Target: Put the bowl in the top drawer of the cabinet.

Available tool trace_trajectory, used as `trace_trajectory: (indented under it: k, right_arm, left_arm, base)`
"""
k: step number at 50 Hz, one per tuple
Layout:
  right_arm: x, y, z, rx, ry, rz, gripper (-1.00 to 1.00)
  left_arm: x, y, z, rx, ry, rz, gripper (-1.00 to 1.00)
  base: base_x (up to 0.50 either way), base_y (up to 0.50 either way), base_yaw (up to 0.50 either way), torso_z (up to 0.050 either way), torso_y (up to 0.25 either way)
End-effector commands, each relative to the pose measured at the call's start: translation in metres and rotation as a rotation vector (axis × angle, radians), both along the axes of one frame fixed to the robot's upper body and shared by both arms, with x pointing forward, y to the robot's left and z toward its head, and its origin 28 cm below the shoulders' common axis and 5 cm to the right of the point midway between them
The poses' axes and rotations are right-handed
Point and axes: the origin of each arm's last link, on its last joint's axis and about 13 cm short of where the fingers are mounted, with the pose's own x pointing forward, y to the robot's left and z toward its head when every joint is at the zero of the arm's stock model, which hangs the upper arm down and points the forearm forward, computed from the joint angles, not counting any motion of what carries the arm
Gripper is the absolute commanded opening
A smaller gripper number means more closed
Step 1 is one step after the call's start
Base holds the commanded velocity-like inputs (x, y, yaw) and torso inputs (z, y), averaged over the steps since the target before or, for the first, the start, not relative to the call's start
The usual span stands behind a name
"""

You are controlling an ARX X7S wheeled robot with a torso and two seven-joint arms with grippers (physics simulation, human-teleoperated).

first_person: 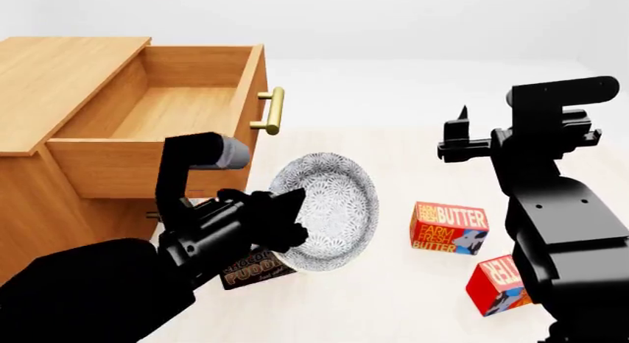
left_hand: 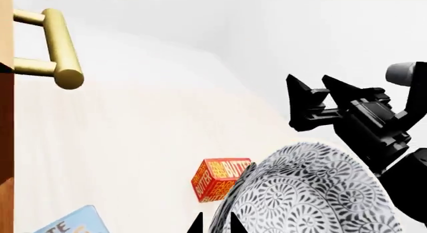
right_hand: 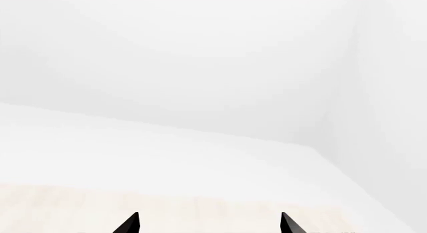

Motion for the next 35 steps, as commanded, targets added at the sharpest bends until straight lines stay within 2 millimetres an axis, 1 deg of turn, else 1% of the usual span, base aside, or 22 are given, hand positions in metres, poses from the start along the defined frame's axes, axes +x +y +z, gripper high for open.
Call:
trace_trajectory:
  k: [1, 6, 12, 16, 23, 28, 35]
  right_arm:
    - [-0.001, -0.001, -0.003, 0.011, -0.002, -0.002, 1.00]
    - [-0.005, 0.001, -0.005, 0.022, -0.011, 0.007, 1.00]
    - [-0.006, -0.001, -0.013, 0.037, -0.002, 0.011, 1.00]
    - [-0.008, 0.000, -0.016, 0.040, 0.004, 0.014, 1.00]
    - [-0.011, 0.003, -0.018, 0.038, 0.008, 0.038, 1.00]
    - [-0.012, 0.003, -0.020, 0.043, 0.010, 0.039, 1.00]
    - [-0.019, 0.008, -0.022, 0.013, -0.006, 0.048, 1.00]
  left_arm:
    - [0.002, 0.009, 0.043, -0.034, -0.112, 0.046, -1.00]
    - [0.001, 0.011, 0.058, -0.029, -0.151, 0.066, -1.00]
    - [0.001, 0.013, 0.072, -0.027, -0.183, 0.088, -1.00]
    - [0.005, 0.014, 0.083, -0.032, -0.194, 0.104, -1.00]
    - [0.011, 0.018, 0.108, -0.058, -0.206, 0.163, -1.00]
    - [0.023, 0.025, 0.119, -0.080, -0.183, 0.238, -1.00]
    - [0.058, 0.032, 0.127, -0.080, -0.106, 0.387, -1.00]
  base:
    - [0.00, 0.00, 0.00, 0.000, 0.000]
    - [0.00, 0.00, 0.00, 0.000, 0.000]
    - [0.00, 0.00, 0.00, 0.000, 0.000]
    - [0.00, 0.00, 0.00, 0.000, 0.000]
    - [0.00, 0.00, 0.00, 0.000, 0.000]
    - [0.00, 0.00, 0.00, 0.000, 0.000]
    - [0.00, 0.00, 0.00, 0.000, 0.000]
